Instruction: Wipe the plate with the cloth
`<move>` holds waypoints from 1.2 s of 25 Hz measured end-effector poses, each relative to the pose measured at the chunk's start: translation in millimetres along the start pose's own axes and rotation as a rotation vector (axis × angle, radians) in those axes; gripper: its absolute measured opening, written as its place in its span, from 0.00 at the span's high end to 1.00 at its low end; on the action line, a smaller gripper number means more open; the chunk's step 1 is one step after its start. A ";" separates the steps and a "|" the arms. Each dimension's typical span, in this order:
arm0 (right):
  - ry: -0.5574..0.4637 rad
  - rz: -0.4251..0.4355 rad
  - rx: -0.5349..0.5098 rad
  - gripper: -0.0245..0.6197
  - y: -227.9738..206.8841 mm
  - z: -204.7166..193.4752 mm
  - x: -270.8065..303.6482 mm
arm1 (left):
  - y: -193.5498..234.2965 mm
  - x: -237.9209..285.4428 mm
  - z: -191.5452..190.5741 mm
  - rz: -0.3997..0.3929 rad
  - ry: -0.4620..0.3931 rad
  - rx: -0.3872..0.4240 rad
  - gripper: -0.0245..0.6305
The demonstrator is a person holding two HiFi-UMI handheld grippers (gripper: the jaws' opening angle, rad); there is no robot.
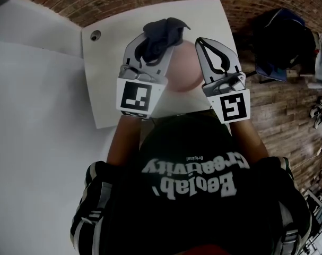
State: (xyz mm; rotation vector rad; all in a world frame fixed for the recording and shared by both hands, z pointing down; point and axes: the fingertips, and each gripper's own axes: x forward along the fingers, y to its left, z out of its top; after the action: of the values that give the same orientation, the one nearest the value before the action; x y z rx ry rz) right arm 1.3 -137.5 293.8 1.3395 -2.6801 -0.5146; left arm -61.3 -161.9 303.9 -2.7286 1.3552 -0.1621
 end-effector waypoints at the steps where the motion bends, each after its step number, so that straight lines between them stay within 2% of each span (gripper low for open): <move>1: 0.005 0.023 0.015 0.97 1.7 -0.9 0.1 | -0.6 0.2 0.6 0.004 -0.001 0.004 0.76; 4: -0.002 0.055 0.035 0.97 3.1 1.9 1.9 | -1.2 -0.7 3.4 0.012 -0.005 0.009 0.76; 14: 0.007 0.072 0.021 0.97 7.0 3.9 -0.9 | -8.0 -10.5 6.7 0.040 -0.005 0.015 0.76; 30: 0.008 0.056 0.039 0.97 -2.4 4.4 -12.9 | -16.2 -11.5 8.9 0.054 0.001 0.017 0.76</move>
State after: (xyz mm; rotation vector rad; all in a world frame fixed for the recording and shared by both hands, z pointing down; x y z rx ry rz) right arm 9.9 -127.5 289.6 1.2697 -2.7263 -0.4526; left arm -54.2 -142.7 296.5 -2.6759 1.4196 -0.1707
